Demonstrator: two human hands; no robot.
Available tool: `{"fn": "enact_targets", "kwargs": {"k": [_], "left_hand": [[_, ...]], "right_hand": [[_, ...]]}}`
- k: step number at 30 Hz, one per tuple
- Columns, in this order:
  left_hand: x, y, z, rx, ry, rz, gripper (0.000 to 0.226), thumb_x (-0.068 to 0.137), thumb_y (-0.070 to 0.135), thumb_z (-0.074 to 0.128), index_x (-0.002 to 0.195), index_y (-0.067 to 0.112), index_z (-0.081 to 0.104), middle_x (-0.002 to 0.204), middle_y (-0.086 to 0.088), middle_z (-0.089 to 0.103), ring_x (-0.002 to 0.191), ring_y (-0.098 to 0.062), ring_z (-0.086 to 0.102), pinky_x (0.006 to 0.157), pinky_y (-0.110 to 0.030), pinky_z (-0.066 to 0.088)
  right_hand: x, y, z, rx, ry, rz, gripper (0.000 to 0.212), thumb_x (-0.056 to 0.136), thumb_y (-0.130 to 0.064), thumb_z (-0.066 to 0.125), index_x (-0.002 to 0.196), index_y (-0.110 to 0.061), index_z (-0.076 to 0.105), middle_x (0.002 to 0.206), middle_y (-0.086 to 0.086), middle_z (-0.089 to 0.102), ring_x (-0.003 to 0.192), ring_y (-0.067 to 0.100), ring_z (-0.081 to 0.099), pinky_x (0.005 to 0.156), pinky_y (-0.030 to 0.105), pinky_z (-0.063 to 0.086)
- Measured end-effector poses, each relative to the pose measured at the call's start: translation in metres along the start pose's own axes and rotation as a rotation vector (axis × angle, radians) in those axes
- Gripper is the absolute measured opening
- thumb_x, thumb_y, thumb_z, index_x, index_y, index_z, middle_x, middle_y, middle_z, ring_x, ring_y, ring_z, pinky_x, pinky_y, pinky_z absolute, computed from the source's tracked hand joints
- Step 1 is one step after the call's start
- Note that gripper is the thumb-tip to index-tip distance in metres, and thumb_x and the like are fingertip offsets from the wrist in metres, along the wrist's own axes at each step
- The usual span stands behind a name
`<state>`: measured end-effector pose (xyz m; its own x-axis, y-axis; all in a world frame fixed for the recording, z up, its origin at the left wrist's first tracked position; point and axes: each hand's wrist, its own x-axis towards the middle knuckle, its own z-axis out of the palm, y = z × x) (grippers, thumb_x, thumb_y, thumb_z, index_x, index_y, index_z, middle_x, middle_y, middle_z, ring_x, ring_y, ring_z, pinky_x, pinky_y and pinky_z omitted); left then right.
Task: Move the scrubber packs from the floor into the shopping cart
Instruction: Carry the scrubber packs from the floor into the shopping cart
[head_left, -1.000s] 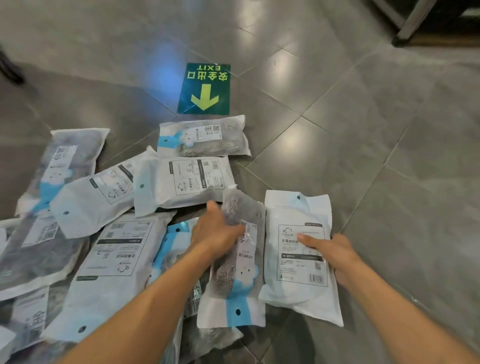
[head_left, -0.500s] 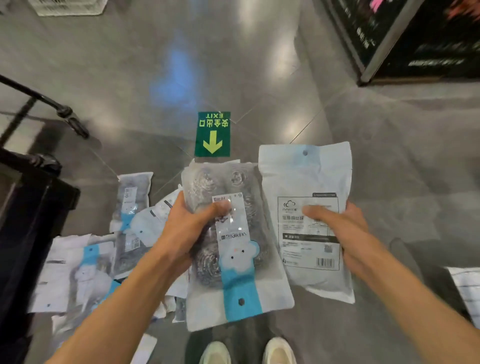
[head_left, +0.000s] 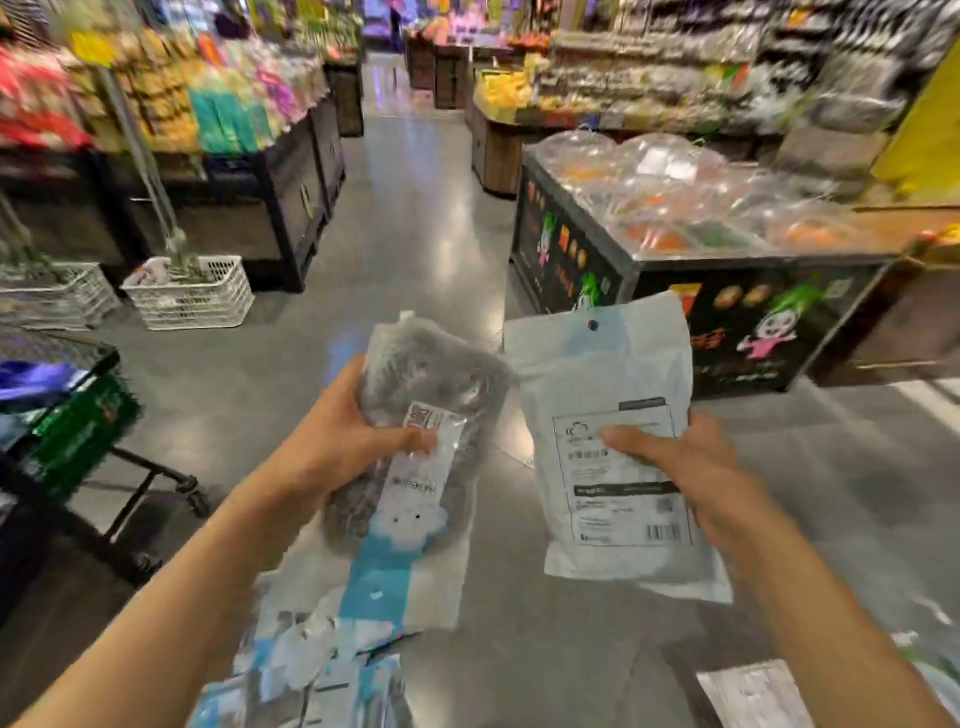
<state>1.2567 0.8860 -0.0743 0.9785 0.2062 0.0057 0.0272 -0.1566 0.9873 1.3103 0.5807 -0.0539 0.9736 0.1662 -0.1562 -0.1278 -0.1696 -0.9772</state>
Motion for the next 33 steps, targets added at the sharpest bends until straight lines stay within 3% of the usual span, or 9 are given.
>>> {"fn": "enact_targets", "kwargs": {"k": [3,8,10,13,16,21,25,29,33], "left_hand": [[-0.001,0.035,0.005,-0.066,-0.057,0.112,0.072,0.069,-0.007,0.086,0.126,0.025,0.057,0.108,-0.006,0.078,0.097,-0.025,0.076,0.08,-0.042,0.062],[-0.002,0.057,0.008,-0.196,-0.15,0.172,0.07,0.071,-0.004,0.085,0.129,0.019,0.053,0.11,-0.01,0.077,0.099,-0.032,0.075,0.082,-0.049,0.062],[-0.004,0.066,0.012,-0.238,-0.221,0.166,0.068,0.071,-0.001,0.085,0.128,0.018,0.053,0.108,-0.01,0.078,0.097,-0.032,0.076,0.081,-0.05,0.062],[-0.007,0.08,0.024,-0.279,-0.323,0.177,0.072,0.067,-0.002,0.085,0.129,0.015,0.053,0.105,-0.01,0.078,0.093,-0.031,0.077,0.073,-0.043,0.064],[-0.016,0.092,0.049,-0.291,-0.482,0.186,0.071,0.067,-0.002,0.086,0.129,0.014,0.054,0.105,-0.009,0.078,0.091,-0.029,0.078,0.071,-0.041,0.064],[-0.058,0.107,0.122,-0.274,-0.773,0.165,0.088,0.053,0.015,0.096,0.13,0.021,0.054,0.111,-0.007,0.078,0.098,-0.029,0.077,0.084,-0.051,0.061],[-0.129,0.117,0.196,-0.301,-0.965,0.159,0.076,0.062,0.008,0.088,0.128,0.022,0.055,0.108,-0.004,0.078,0.099,-0.026,0.077,0.079,-0.046,0.064],[-0.216,0.116,0.269,-0.294,-1.14,0.152,0.069,0.068,-0.001,0.087,0.126,0.019,0.056,0.109,-0.008,0.078,0.099,-0.029,0.076,0.086,-0.055,0.061],[-0.308,0.116,0.339,-0.284,-1.275,0.14,0.065,0.069,-0.001,0.088,0.122,0.023,0.058,0.11,-0.008,0.078,0.099,-0.027,0.076,0.084,-0.051,0.062]], "right_hand": [[-0.028,-0.028,-0.009,0.042,0.116,-0.058,0.035,0.075,-0.013,0.087,0.106,-0.018,0.071,0.094,0.002,0.081,0.085,0.021,0.079,0.077,0.039,0.062],[-0.079,-0.044,-0.008,0.13,0.275,-0.112,0.032,0.079,-0.011,0.082,0.109,-0.017,0.072,0.096,0.004,0.081,0.084,0.021,0.079,0.067,0.034,0.065],[-0.103,-0.046,-0.007,0.141,0.355,-0.119,0.033,0.08,-0.012,0.082,0.111,-0.017,0.072,0.095,0.002,0.081,0.084,0.02,0.079,0.068,0.035,0.065],[-0.142,-0.044,-0.008,0.15,0.489,-0.095,0.034,0.078,-0.018,0.086,0.109,-0.02,0.072,0.096,0.002,0.081,0.086,0.023,0.079,0.084,0.048,0.062],[-0.19,-0.035,-0.014,0.165,0.622,-0.084,0.035,0.077,-0.018,0.086,0.109,-0.02,0.073,0.098,0.003,0.081,0.09,0.026,0.079,0.089,0.052,0.06],[-0.3,-0.01,-0.031,0.173,0.911,-0.069,0.03,0.08,-0.013,0.083,0.108,-0.02,0.073,0.097,0.002,0.081,0.088,0.024,0.079,0.08,0.044,0.062],[-0.397,0.013,-0.053,0.202,1.152,-0.034,0.026,0.081,-0.012,0.083,0.105,-0.017,0.073,0.093,0.007,0.081,0.082,0.027,0.079,0.076,0.047,0.064],[-0.494,0.038,-0.073,0.25,1.337,-0.032,0.031,0.082,-0.012,0.082,0.111,-0.014,0.071,0.09,0.004,0.081,0.077,0.024,0.079,0.058,0.035,0.063],[-0.595,0.067,-0.092,0.297,1.466,-0.04,0.031,0.085,-0.009,0.078,0.115,-0.011,0.071,0.094,0.008,0.081,0.08,0.026,0.079,0.057,0.035,0.062]]}}
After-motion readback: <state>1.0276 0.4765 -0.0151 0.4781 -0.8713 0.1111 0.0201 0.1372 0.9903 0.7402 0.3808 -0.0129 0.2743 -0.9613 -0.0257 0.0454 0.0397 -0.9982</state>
